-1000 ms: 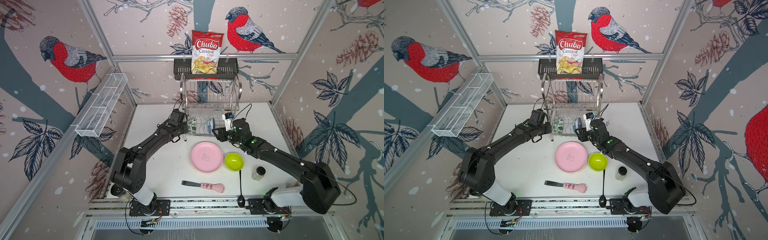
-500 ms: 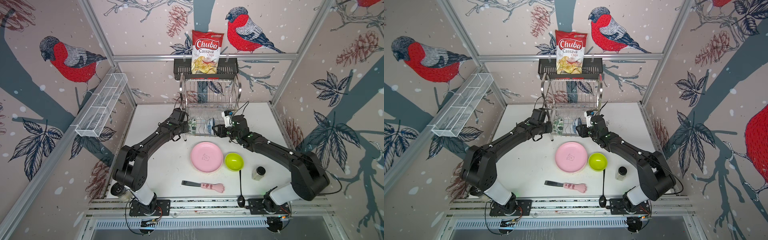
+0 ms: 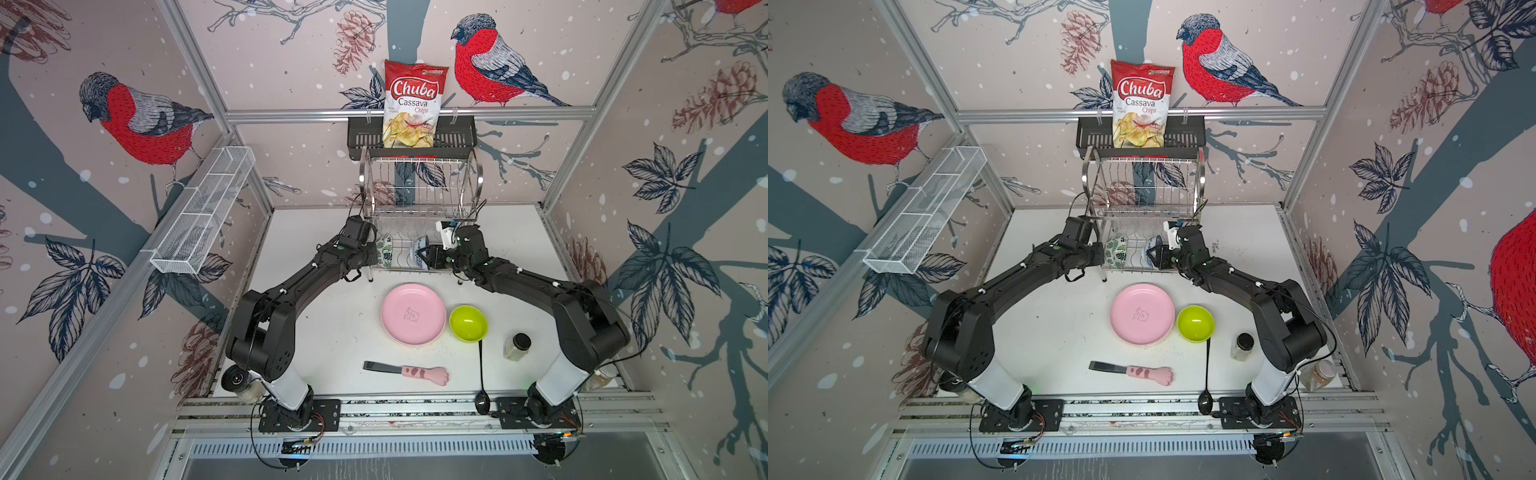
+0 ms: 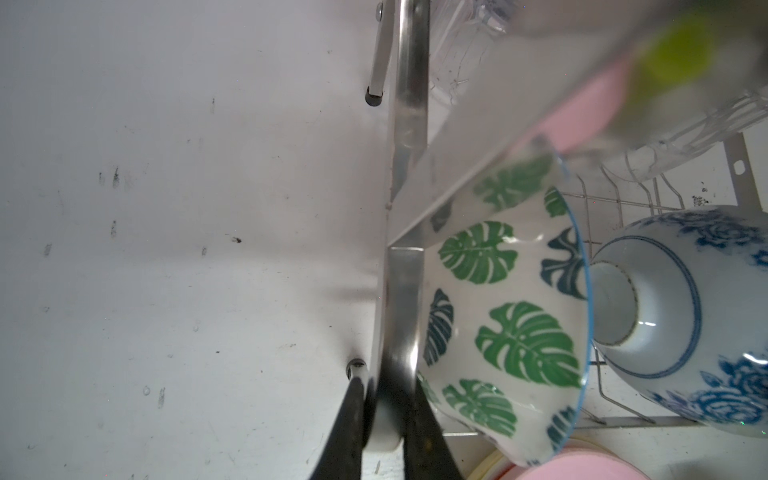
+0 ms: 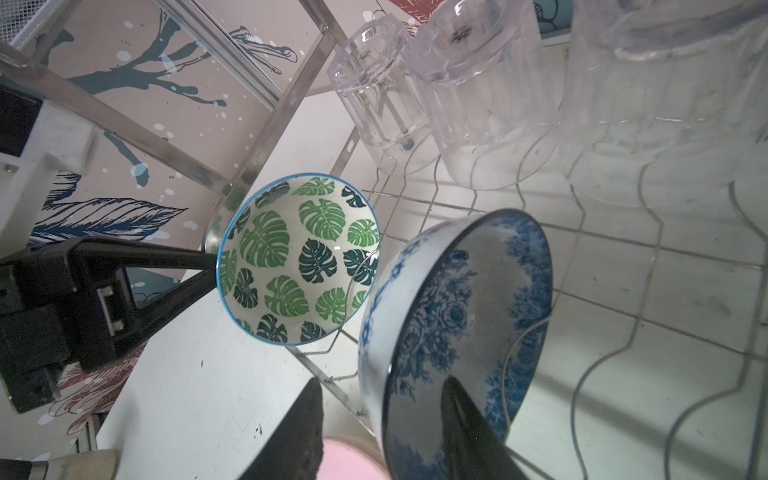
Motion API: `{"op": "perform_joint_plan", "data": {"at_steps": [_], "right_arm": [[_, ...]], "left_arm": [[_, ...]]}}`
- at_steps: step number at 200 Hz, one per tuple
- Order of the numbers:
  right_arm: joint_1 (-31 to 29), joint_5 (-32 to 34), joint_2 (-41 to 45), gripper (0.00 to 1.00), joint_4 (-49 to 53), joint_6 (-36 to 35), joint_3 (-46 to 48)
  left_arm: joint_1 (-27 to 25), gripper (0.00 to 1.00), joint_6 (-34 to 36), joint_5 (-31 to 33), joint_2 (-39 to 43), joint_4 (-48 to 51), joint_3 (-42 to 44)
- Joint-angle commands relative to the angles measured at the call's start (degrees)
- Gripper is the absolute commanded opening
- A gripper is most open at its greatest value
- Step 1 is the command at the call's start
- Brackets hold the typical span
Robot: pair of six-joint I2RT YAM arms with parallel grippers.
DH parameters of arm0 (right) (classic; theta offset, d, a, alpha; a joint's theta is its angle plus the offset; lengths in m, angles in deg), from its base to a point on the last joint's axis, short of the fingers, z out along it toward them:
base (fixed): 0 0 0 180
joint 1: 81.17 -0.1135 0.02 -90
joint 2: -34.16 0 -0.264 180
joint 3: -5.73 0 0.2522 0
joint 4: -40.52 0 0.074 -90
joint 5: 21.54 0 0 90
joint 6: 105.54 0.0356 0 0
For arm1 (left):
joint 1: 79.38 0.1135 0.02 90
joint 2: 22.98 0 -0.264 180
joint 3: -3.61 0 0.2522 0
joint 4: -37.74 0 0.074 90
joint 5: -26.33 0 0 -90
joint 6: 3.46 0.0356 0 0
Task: Unload the mixed dishes from the dish rack
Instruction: 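Reach the right gripper into the rack toward the blue-floral bowl while left holds the rack, then close the right gripper on the blue-floral bowl rim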
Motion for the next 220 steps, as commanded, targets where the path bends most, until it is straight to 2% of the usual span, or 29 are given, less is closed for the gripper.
{"op": "perform_joint_plan", "data": {"at_steps": [1,41,114,156,190,220], "right_arm": [[0.11,-2.51,-1.69,0.47,-3.07,1.4,-1.22],[1.27,-5.88,-4.43,0.42,-6.46,4.16,-0.82],[4.36,-14.35,-8.17,0.19,-16.52,11.02,2.37],[5.32,-19.5,-9.71,0.15,-25.43,15.52,5.6],[6.33,-24.97,-12.16,0.13,-36.71,22.95,7.73],[6.62,-26.7,-13.59,0.01,-43.5,27.72,8.73]], "left_arm": [[0.28,0.12,-1.0,0.62,0.12,-0.19,-0.57],[0.28,0.12,-0.82,0.46,-0.24,0.39,-1.24],[0.28,0.12,-1.04,0.35,-0.56,0.49,-1.04],[0.28,0.12,-0.9,0.45,-0.71,0.79,-1.33],[0.27,0.12,-1.12,-0.07,-0.85,0.77,-1.48],[0.28,0.12,-1.11,-0.06,-0.82,0.99,-1.66]]}}
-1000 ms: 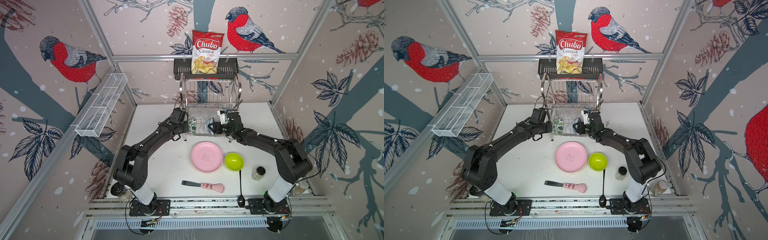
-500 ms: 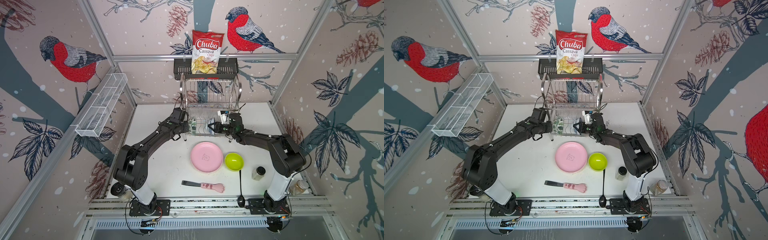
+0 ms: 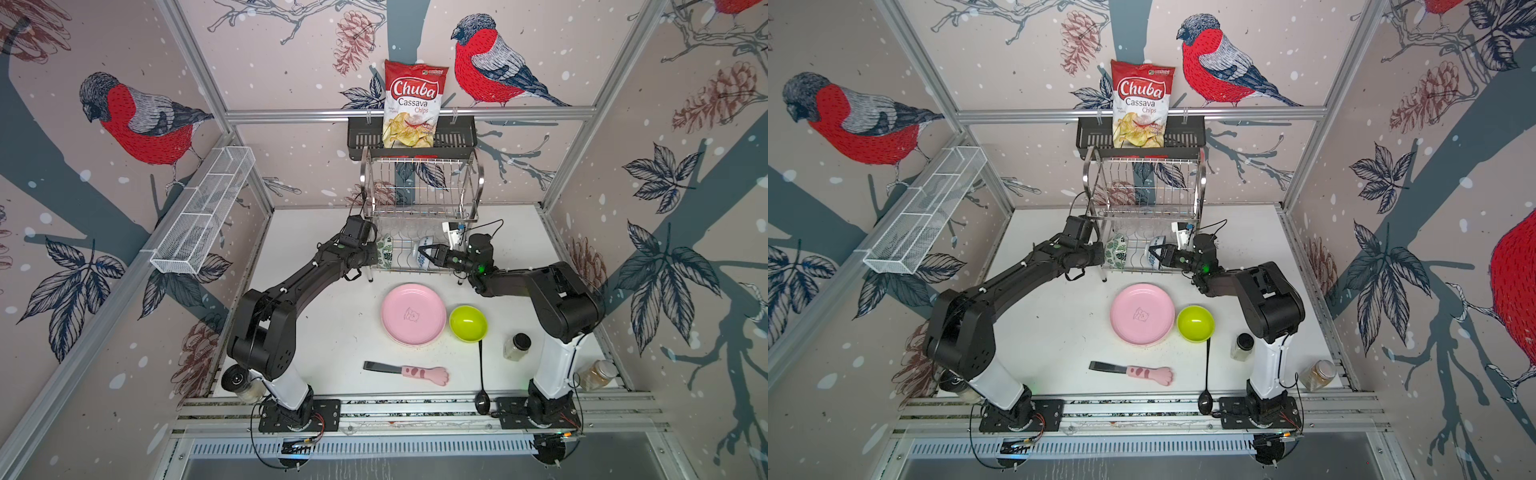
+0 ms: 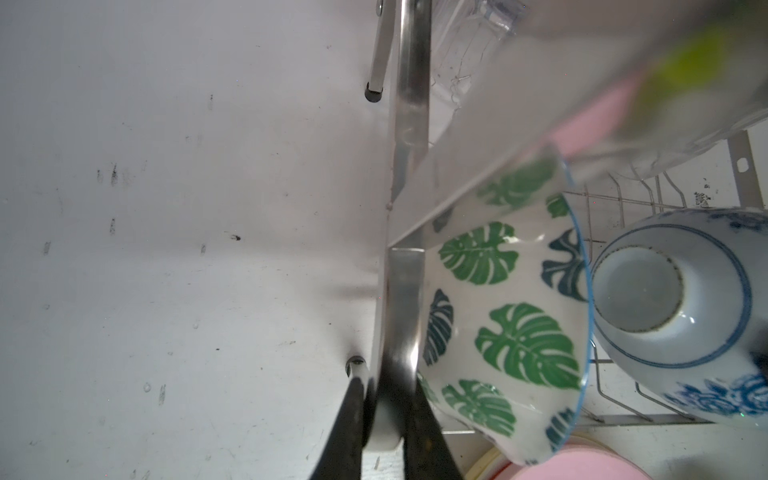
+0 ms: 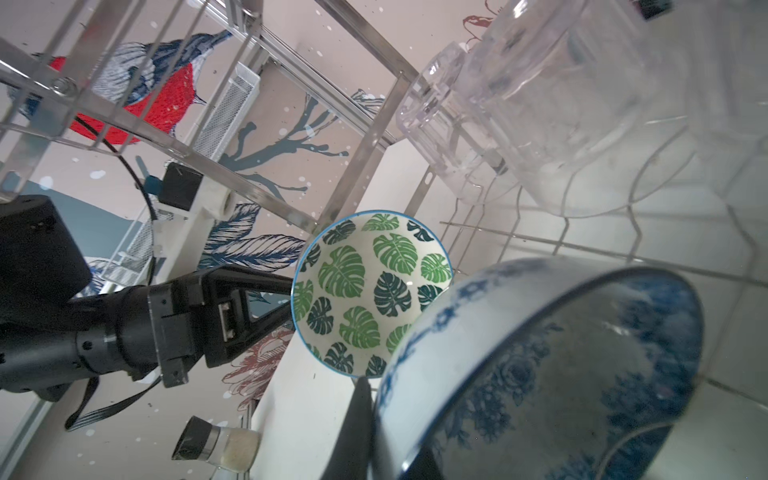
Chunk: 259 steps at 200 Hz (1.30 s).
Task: Unload the mixed dishes from the dish rack
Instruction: 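Close the right gripper on the blue-floral bowl rim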
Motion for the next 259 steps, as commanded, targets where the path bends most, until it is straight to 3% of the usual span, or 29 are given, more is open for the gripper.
{"op": "perform_joint_plan", "data": {"at_steps": [1,45,93,114,216,259], "right_arm": [[0.11,-4.64,-1.07,0.01,-3.61,7.87,1.01],[0.46,-6.45,-1.93,0.0,-11.68,13.5,1.64],[0.82,-8.45,-3.57,0.0,-26.15,24.57,2.29],[0.61,-8.56,-2.6,0.0,-27.37,25.52,2.43],[-1.62,-7.19,13.72,0.0,-13.12,15.84,10.46],[-3.92,-5.14,23.71,0.0,7.64,3.92,12.56]], "left_arm": [[0.28,0.12,-1.08,0.29,-0.22,-0.34,-0.52],[0.28,0.12,-1.16,0.37,-0.02,0.03,-0.43],[0.28,0.12,-1.13,0.37,0.02,0.17,-0.43],[0.28,0.12,-1.16,0.37,0.2,0.17,-0.29],[0.28,0.13,-1.11,-0.24,1.07,-0.15,0.11],[0.28,0.28,-1.14,-0.1,2.88,0.08,0.68]]}}
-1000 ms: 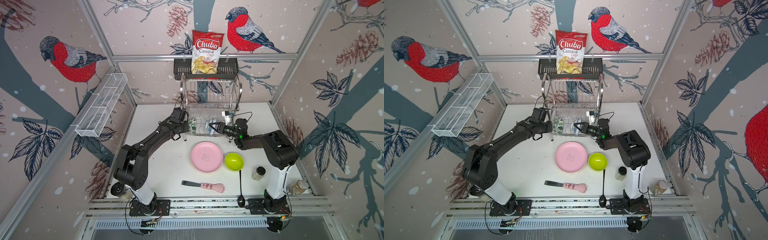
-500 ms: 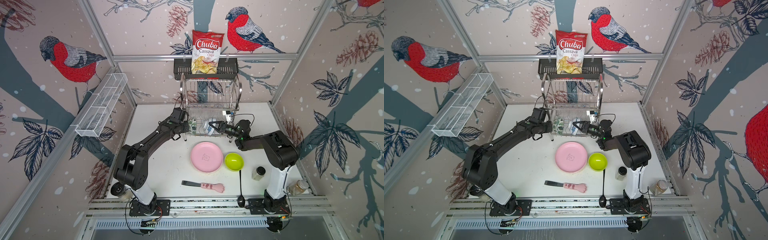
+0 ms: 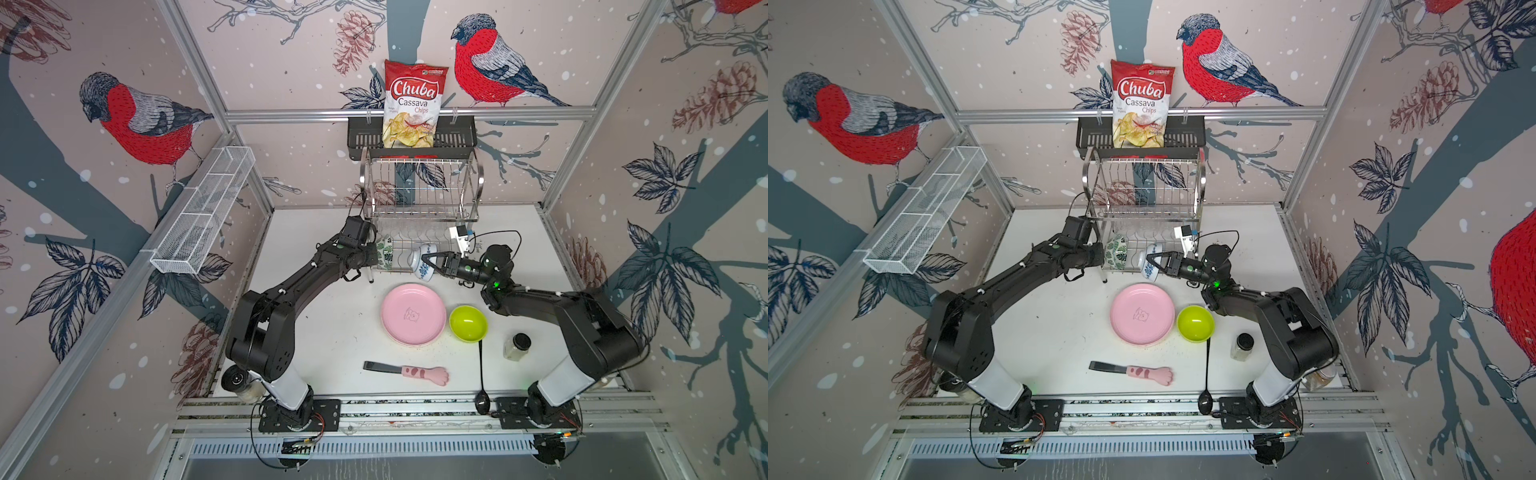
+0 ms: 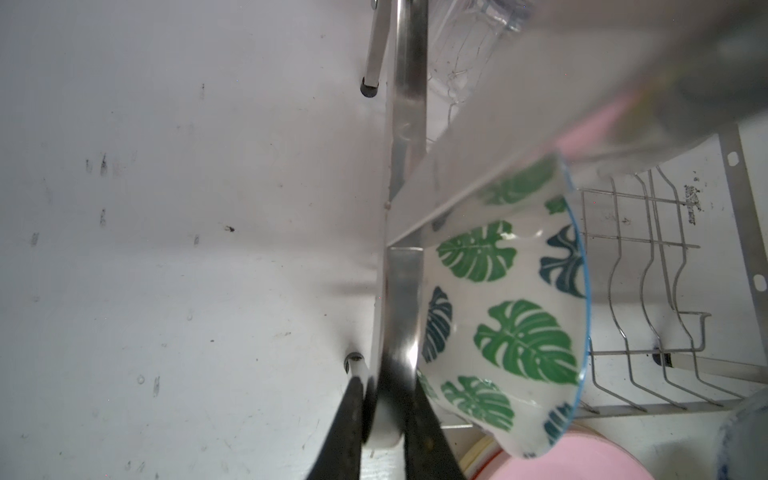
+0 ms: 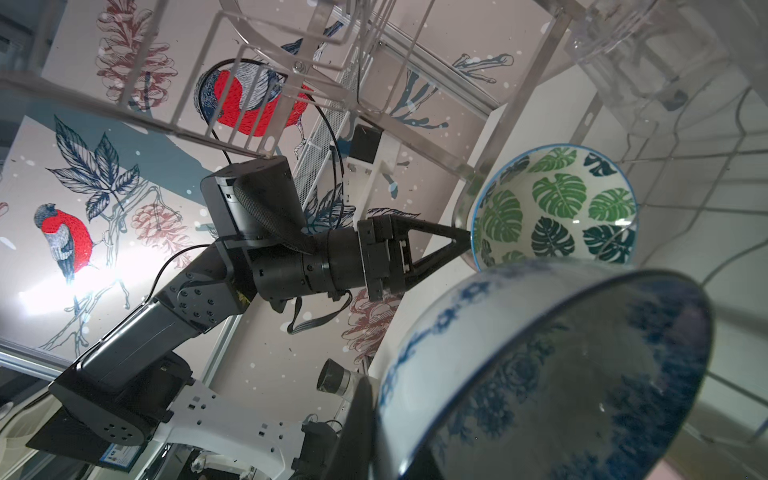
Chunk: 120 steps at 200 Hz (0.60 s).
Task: Unload the mixed dishes from the dish rack
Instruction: 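Close the right gripper on the blue-floral bowl rim, then pull the blue-floral bowl out of the rack toward the robot with the right gripper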
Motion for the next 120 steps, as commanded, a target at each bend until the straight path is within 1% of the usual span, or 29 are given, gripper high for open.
{"op": "perform_joint_plan", "data": {"at_steps": [1,22,31,51,60,103,120], "right_arm": [[-1.41,1.59,4.79,0.0,12.15,-9.83,0.09],[-2.82,3.99,9.14,0.0,23.2,-16.0,-0.3],[-3.2,4.48,10.53,0.0,26.49,-17.64,-0.27],[-4.61,6.99,13.89,0.0,33.45,-21.19,0.31],[-5.63,8.66,15.38,0.0,36.73,-23.1,0.37],[-12.42,19.84,22.17,0.0,52.69,-31.15,-2.24],[-16.53,26.12,23.7,0.0,58.71,-34.13,-4.4]], "left_arm": [[0.17,0.29,-0.63,0.89,1.62,-0.84,0.21],[0.17,0.38,-0.78,0.11,2.9,-0.94,1.1],[0.17,0.42,-0.37,-1.05,3.44,-0.86,1.41],[0.17,0.54,-0.22,-1.4,4.62,0.15,1.91],[0.17,0.58,-0.13,-1.43,5.29,0.54,2.19],[0.15,0.74,0.09,-1.81,10.51,2.41,4.06],[0.17,0.8,-0.01,-2.23,12.92,4.32,4.09]]}}
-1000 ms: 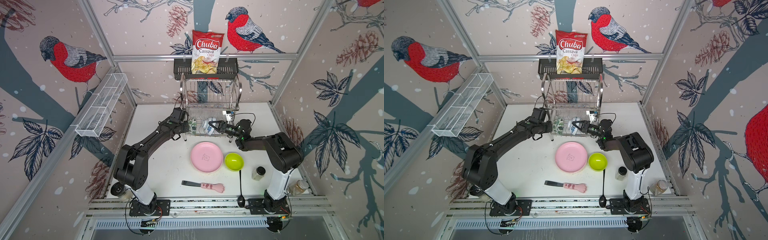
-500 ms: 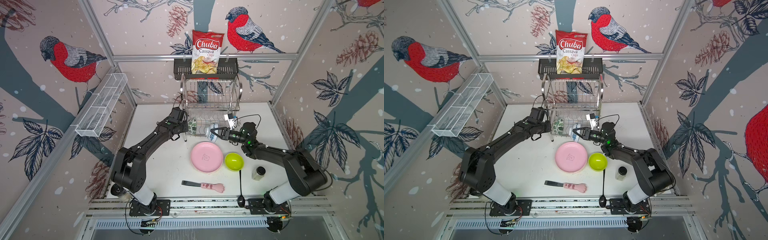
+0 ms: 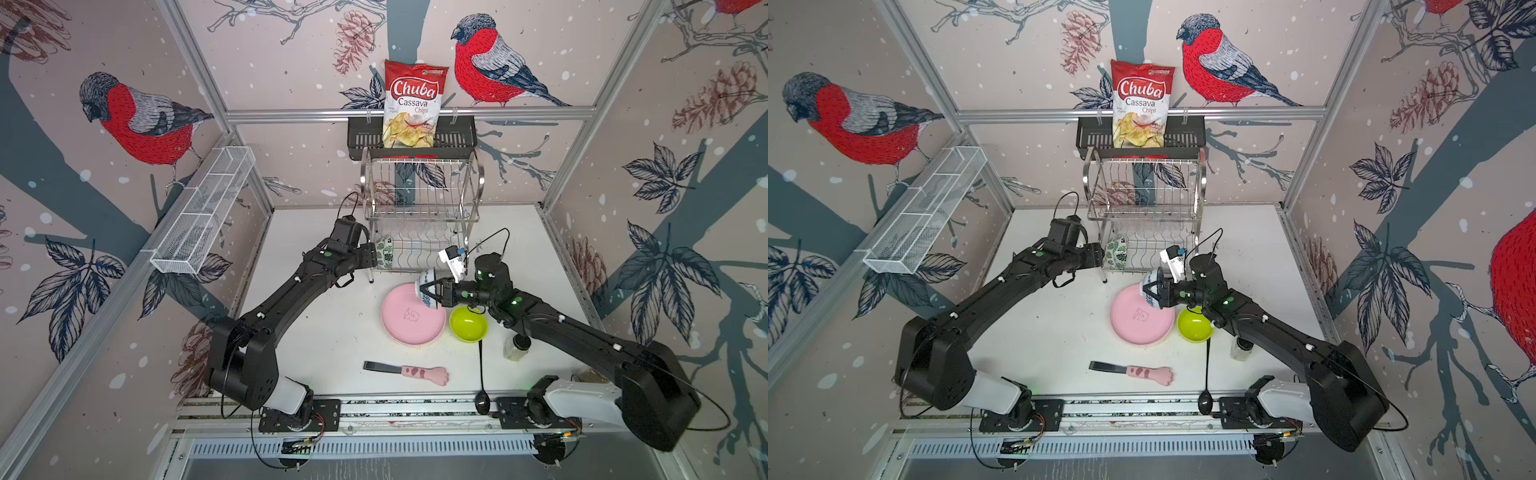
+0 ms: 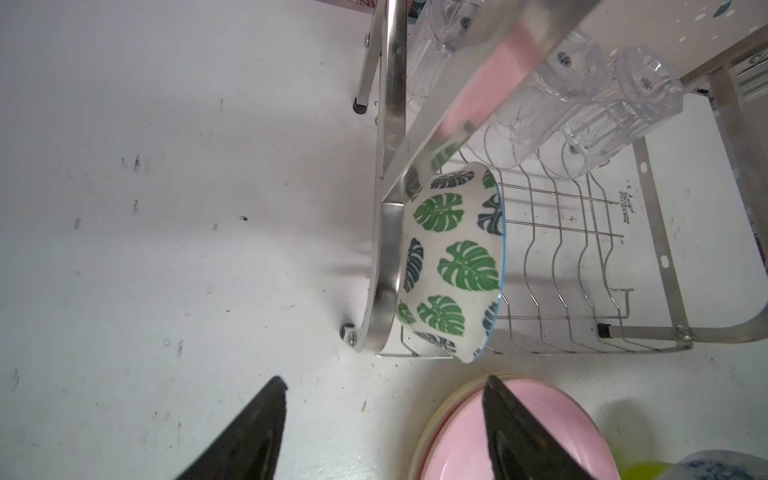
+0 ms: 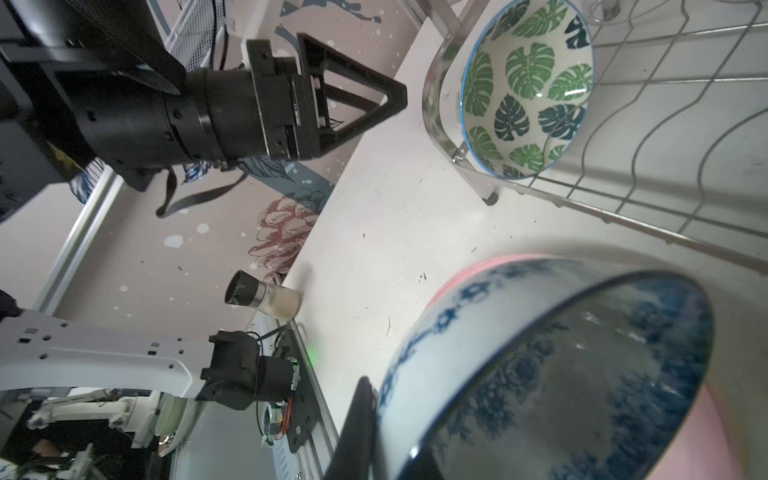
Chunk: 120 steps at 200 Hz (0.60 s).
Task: Unload the mixed dishes from the dish rack
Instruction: 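Pull the blue-floral bowl out of the rack toward the robot with the right gripper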
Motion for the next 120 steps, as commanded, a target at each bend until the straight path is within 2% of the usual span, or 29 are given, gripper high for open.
{"op": "perform_joint_plan", "data": {"at_steps": [1,33,55,81,91,120], "right_arm": [[-4.28,9.96,1.96,0.0,9.44,-7.29,-2.7],[-12.93,19.75,1.43,0.0,18.28,-11.02,-7.31],[-18.88,25.59,-0.68,0.0,23.94,-12.95,-11.33],[-24.73,32.21,-4.86,0.0,31.08,-15.49,-17.21],[-26.34,33.71,-6.23,0.0,33.17,-16.59,-19.3],[-30.04,35.02,-9.5,0.0,36.66,-18.42,-23.97]], "left_arm": [[0.06,0.8,0.17,-0.58,2.78,2.54,0.14],[0.06,0.88,0.56,-3.14,8.87,4.99,0.5],[-0.02,0.92,1.66,-8.34,12.14,5.89,1.29],[-1.01,0.96,3.86,-15.91,12.09,10.84,-0.23],[-3.17,0.96,5.66,-16.92,11.05,13.93,-1.68],[-12.13,0.96,9.69,-13.62,8.0,21.23,-5.35]]}}
